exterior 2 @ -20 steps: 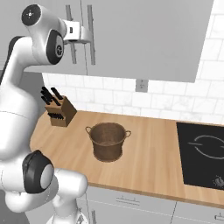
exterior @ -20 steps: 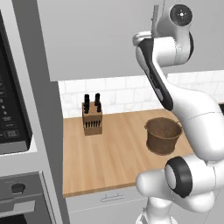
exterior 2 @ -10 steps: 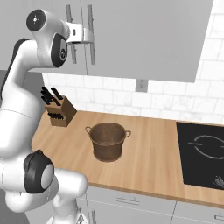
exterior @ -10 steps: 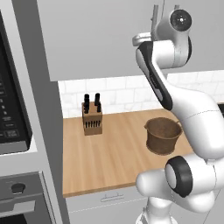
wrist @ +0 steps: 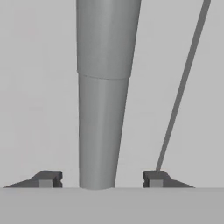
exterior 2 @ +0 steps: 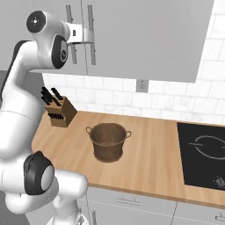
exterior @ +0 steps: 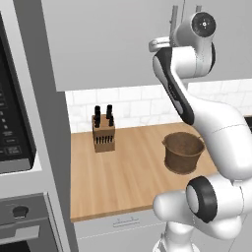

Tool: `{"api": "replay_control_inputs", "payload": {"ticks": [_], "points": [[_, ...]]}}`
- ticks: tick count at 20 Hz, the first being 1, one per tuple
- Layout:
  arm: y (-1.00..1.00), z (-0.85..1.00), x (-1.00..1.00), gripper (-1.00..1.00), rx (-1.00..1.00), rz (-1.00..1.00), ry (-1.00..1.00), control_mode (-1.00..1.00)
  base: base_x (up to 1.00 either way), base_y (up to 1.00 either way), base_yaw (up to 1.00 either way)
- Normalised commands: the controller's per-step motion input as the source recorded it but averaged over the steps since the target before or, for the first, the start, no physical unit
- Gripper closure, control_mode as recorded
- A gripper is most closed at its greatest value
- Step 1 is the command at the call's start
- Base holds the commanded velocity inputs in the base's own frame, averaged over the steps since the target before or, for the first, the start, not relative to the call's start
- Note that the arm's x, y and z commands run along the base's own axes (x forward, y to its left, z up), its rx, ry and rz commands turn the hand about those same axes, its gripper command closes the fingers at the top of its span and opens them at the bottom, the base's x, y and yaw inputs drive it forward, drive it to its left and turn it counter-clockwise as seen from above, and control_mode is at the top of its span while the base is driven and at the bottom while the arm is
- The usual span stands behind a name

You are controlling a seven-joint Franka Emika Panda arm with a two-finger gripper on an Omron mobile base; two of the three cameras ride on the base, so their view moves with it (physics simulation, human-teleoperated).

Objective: Open the cabinet, pick up the bread from the cabinet and place it in the basket. Then move the basket to the dining counter.

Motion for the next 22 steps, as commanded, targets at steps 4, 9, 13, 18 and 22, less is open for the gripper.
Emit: {"api": "replay_control_inputs", "payload": {"ticks": [4,9,13,18,22], "points": [[0.1,0.0,0.21,1.0,0.0,0.0,0.0,-1.0,0.0,0.0,0.0],[0.12,0.0,0.12,1.0,0.0,0.0,0.0,-1.0,0.0,0.0,0.0],[0.37,-0.11,-0.32,1.0,0.0,-0.03,0.0,-1.0,0.0,0.0,0.0],[0.32,-0.06,-0.98,1.0,0.0,-0.1,-0.01,-1.0,0.0,0.0,0.0],[0.46,-0.05,-1.0,1.0,0.0,-0.14,0.0,-1.0,0.0,0.0,0.0]]}}
